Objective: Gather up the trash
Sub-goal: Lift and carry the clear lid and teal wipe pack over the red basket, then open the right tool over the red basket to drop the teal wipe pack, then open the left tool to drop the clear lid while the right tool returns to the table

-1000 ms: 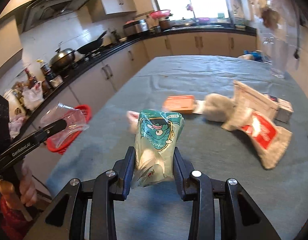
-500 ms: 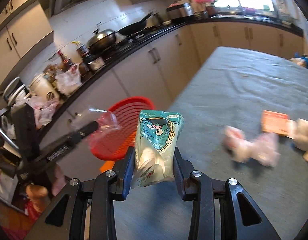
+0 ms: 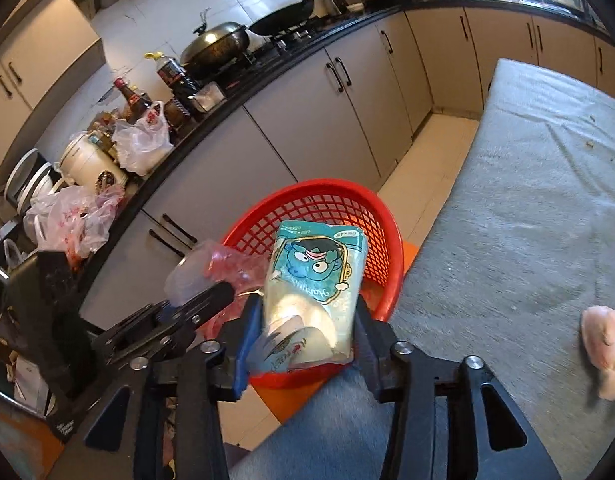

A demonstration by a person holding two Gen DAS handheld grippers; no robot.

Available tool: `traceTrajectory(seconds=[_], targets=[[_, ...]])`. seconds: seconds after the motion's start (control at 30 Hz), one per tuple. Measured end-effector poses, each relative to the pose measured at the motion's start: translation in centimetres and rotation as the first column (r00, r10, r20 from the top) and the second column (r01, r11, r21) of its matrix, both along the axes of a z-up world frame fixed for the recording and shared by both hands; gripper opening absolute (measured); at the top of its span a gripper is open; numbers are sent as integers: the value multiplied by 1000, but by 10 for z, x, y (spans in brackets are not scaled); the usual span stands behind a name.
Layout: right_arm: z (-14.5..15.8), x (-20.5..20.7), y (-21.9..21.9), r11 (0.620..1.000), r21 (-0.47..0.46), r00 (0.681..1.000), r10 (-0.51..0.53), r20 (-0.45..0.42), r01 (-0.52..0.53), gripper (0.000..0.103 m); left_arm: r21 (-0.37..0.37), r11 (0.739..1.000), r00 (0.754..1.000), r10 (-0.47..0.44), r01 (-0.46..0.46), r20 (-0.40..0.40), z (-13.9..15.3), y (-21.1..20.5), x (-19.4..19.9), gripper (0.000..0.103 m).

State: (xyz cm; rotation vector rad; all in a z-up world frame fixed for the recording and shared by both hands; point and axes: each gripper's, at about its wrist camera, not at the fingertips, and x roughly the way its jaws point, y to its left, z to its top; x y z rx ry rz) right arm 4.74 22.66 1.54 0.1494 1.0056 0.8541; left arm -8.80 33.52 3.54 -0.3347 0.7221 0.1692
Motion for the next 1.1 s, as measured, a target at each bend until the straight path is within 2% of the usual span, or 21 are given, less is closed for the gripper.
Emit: traceTrajectory(seconds=[0.1, 0.27, 0.33, 0.4, 0.5, 0.57, 0.7, 0.8, 0.87, 0.93, 1.1], targets=[[1, 2, 0, 1000, 2, 1000, -5, -4, 5, 56, -15, 1000, 1000, 11, -11, -3, -1, 5, -1, 38], [15, -3, -19, 999, 29, 999, -26, 20, 25, 56, -17, 1000, 1000, 14, -13, 10, 3, 3, -6, 41], [21, -8, -32, 999, 39, 998, -39, 39, 37, 57, -8, 1000, 1000, 9, -9, 18, 7, -3, -7, 49], [25, -14, -48, 997, 49, 997, -55, 59, 53, 59, 8, 1000, 999, 4, -4, 32, 11, -11, -8, 55], [31, -23, -72, 995, 64, 994, -76, 74, 72, 62, 25, 1000, 999, 16, -17, 40, 16, -17, -7, 56], [34, -29, -86, 994, 73, 993, -89, 82, 83, 62, 15, 1000, 999, 19, -20, 44, 18, -18, -8, 56], [37, -44, -122, 990, 91, 988, -117, 105, 108, 64, -5, 999, 998, 41, -41, 45, 19, -17, -9, 67], [39, -55, -152, 985, 116, 983, -140, 123, 126, 64, -5, 999, 998, 50, -50, 47, 21, -20, -10, 68], [41, -61, -173, 979, 129, 975, -174, 135, 157, 64, -4, 999, 998, 51, -51, 45, 23, -21, -9, 71], [41, -66, -194, 971, 147, 968, -208, 141, 187, 64, -11, 997, 997, 72, -71, 34, 22, -20, -8, 80], [38, -70, -248, 943, 171, 943, -310, 123, 287, 64, -17, 995, 995, 102, -102, 16, 18, -17, -9, 80]])
